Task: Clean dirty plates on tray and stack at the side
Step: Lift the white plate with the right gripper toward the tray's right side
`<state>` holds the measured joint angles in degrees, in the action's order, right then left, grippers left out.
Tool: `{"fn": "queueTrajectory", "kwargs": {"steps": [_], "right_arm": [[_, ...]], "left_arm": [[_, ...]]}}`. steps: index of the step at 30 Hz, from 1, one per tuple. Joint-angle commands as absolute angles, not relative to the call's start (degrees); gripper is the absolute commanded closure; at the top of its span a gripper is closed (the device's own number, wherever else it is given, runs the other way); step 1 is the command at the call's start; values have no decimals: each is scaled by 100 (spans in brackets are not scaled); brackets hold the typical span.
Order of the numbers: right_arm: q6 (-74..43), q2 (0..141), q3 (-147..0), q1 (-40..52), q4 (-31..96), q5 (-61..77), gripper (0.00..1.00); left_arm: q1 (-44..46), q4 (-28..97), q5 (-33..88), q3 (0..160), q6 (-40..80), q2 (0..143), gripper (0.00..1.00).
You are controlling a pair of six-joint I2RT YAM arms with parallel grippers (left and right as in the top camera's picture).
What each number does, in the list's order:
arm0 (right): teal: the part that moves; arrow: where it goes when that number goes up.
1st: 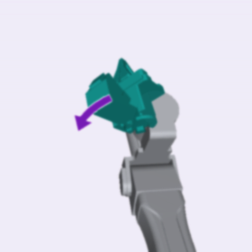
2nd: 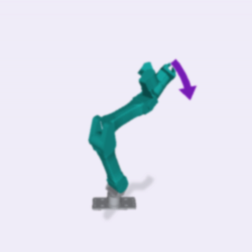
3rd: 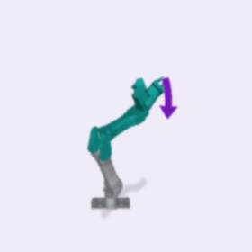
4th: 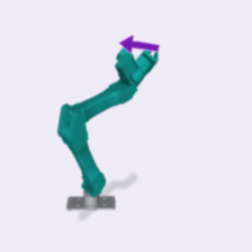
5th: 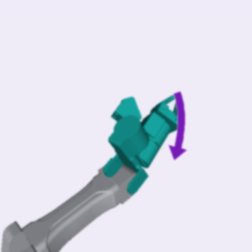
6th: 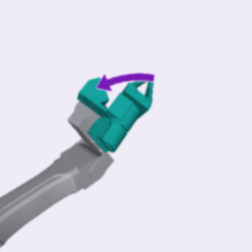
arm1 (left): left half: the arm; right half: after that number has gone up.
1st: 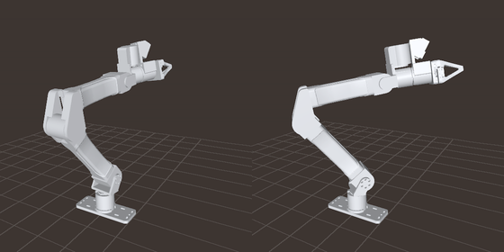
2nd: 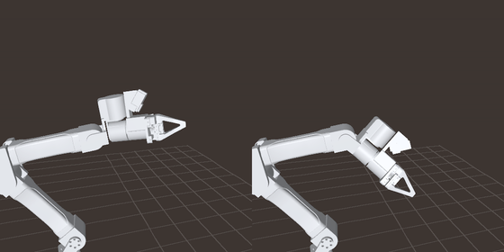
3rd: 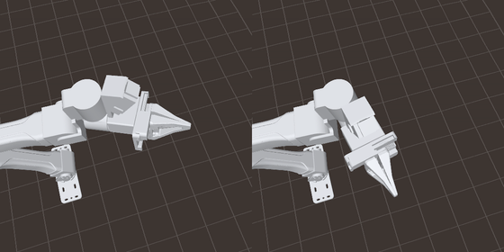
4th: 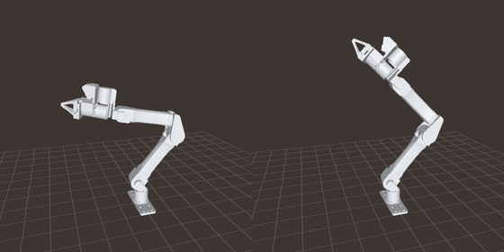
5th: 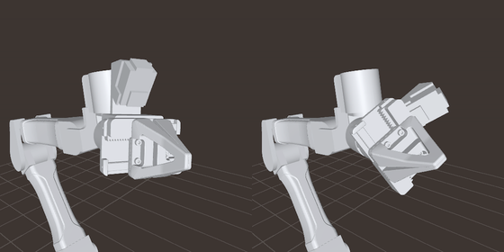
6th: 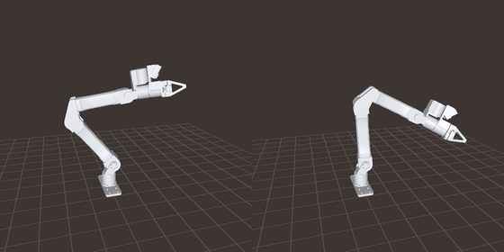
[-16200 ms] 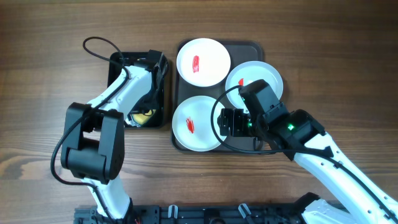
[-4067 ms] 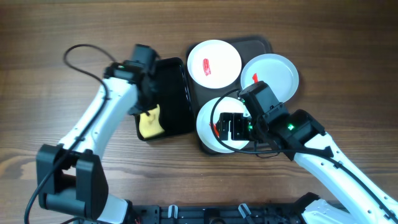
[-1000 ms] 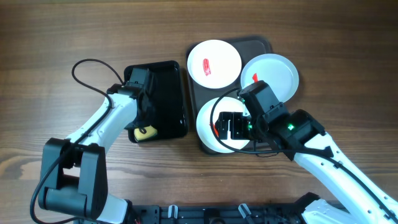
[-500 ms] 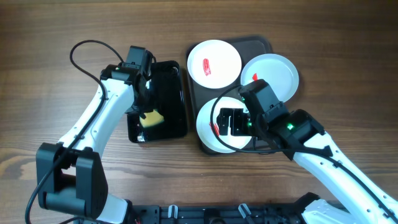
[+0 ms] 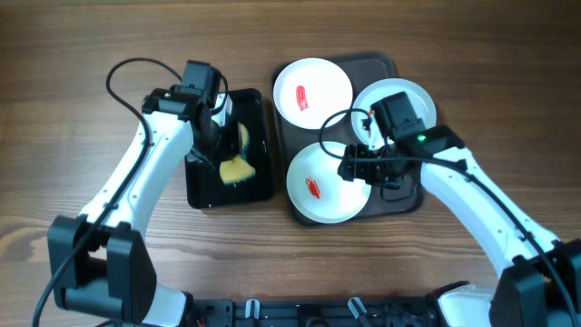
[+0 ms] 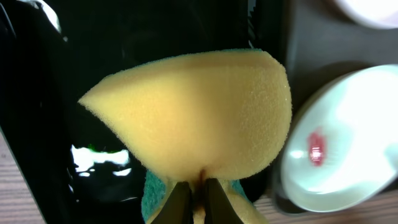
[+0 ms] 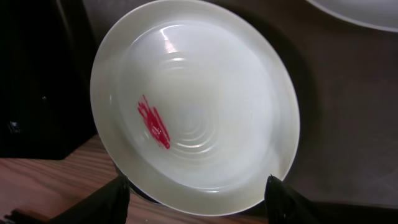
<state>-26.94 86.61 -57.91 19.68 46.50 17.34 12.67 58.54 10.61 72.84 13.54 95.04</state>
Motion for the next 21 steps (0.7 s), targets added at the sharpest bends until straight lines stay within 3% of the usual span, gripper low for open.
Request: {"fn": "queueTrajectory", "kwargs": {"steps": [1, 10, 14, 21], "right_arm": [[-2550, 8799, -5876, 1723, 4644, 2062, 32], [-2550, 9395, -5876, 1640, 4622, 1525, 34], [-2438, 9789, -5876, 1640, 4602, 1584, 50], [-2290, 9907, -5876, 1640, 4392, 1592, 51]], "left_arm": [[1455, 5857, 1313, 7494, 1238, 9223, 96], [1859, 5723, 1302, 7491, 1240, 9225, 96], [1848, 5728, 1260, 7491, 1240, 9225, 96], [1855, 5684, 1437, 7491, 1240, 9225, 96]]}}
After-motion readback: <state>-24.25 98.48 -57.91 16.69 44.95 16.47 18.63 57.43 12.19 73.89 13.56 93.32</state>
